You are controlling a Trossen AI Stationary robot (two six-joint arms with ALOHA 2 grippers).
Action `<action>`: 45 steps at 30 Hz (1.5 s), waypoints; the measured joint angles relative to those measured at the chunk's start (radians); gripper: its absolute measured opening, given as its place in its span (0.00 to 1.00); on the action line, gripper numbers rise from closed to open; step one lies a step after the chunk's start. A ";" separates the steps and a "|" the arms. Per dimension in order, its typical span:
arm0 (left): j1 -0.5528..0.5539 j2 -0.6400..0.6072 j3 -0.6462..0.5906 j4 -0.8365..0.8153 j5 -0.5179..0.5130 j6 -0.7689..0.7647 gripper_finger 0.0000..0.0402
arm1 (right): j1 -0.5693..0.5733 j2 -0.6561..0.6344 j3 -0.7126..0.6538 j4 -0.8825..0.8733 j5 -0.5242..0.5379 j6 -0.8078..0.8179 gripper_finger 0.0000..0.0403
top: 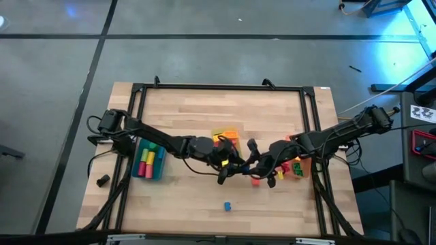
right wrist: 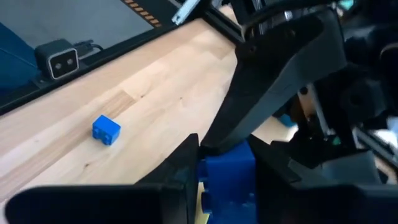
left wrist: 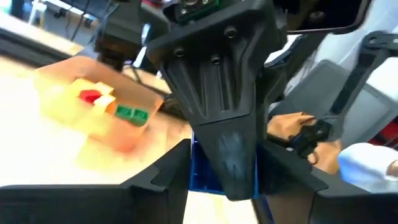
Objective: Sort blocks by size
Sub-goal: Put the blue 4 stud game piece into the orange bin
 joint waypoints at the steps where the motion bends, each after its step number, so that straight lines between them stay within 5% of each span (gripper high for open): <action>1: 0.003 -0.006 0.001 -0.025 -0.004 0.000 0.41 | 0.000 0.000 0.000 -0.007 0.005 0.011 0.25; 9: 0.049 -0.144 0.000 -0.519 0.032 0.073 0.48 | 0.001 -0.031 -0.001 -0.127 0.089 0.073 0.25; 16: 0.047 -0.351 -0.020 -0.814 -0.098 0.233 0.48 | 0.000 -0.082 -0.001 -0.294 0.156 0.202 0.26; 21: 0.043 -0.570 -0.102 -0.938 -0.219 0.306 0.48 | 0.000 -0.104 -0.001 -0.452 0.165 0.339 0.25; 33: 0.035 -1.166 -0.383 -1.373 -0.219 0.205 0.48 | 0.000 -0.108 -0.001 -0.927 0.155 0.672 0.25; 38: 0.032 -1.314 -0.479 -1.398 -0.223 -0.060 0.48 | 0.000 -0.108 -0.001 -1.124 0.085 0.837 0.27; 45: 0.032 -1.462 -0.645 -1.192 -0.241 0.090 0.48 | 0.000 -0.108 -0.001 -1.214 0.032 0.936 0.28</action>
